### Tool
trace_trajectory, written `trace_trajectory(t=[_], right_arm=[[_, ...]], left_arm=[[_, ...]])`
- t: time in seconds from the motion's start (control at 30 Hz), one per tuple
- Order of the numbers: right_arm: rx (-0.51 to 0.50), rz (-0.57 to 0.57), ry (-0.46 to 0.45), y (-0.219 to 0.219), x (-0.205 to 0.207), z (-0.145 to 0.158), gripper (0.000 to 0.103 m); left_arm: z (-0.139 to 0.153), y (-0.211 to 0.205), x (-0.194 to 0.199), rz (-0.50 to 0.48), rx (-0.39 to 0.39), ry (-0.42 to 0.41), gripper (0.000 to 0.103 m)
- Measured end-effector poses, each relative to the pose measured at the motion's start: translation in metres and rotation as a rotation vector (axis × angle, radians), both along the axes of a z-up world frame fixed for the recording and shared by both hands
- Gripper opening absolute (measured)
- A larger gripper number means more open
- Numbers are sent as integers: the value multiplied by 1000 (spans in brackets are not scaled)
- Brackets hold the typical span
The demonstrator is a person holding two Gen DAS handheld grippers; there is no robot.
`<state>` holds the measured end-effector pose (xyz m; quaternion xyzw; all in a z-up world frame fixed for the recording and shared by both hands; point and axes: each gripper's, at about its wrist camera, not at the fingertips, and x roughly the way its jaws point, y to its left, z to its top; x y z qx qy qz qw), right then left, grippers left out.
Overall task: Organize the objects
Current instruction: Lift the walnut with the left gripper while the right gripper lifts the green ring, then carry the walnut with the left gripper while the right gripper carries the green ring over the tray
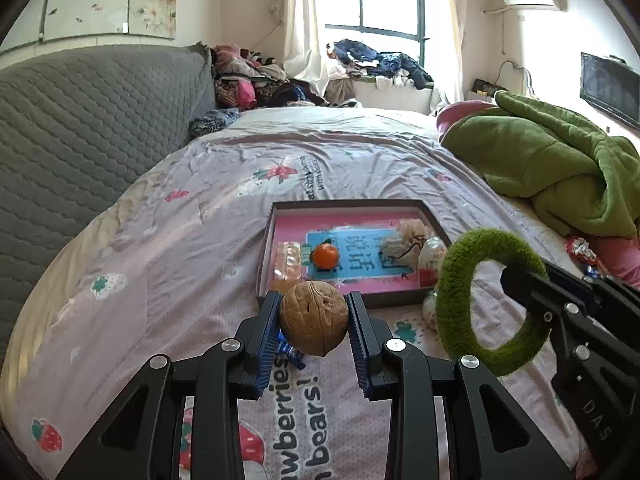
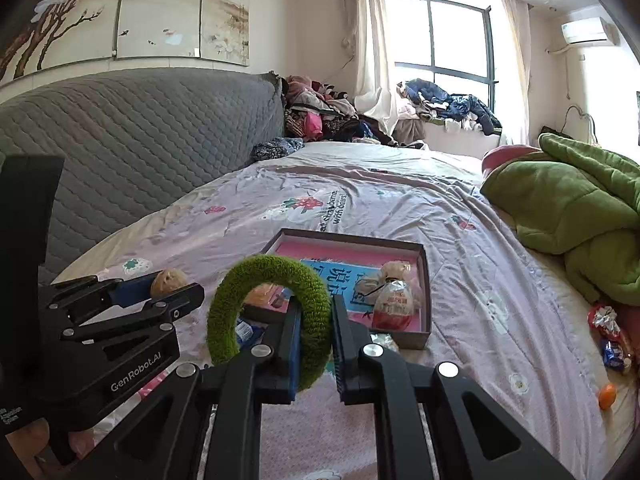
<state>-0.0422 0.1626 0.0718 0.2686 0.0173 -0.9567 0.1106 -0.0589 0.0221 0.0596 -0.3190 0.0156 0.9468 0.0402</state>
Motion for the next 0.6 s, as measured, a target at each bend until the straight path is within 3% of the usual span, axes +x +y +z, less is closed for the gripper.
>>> trace_trajectory(t=[0.6], right_arm=[[-18, -40, 18, 14, -27, 11, 14]], left_arm=[[19, 9, -34, -15, -7, 19, 34]])
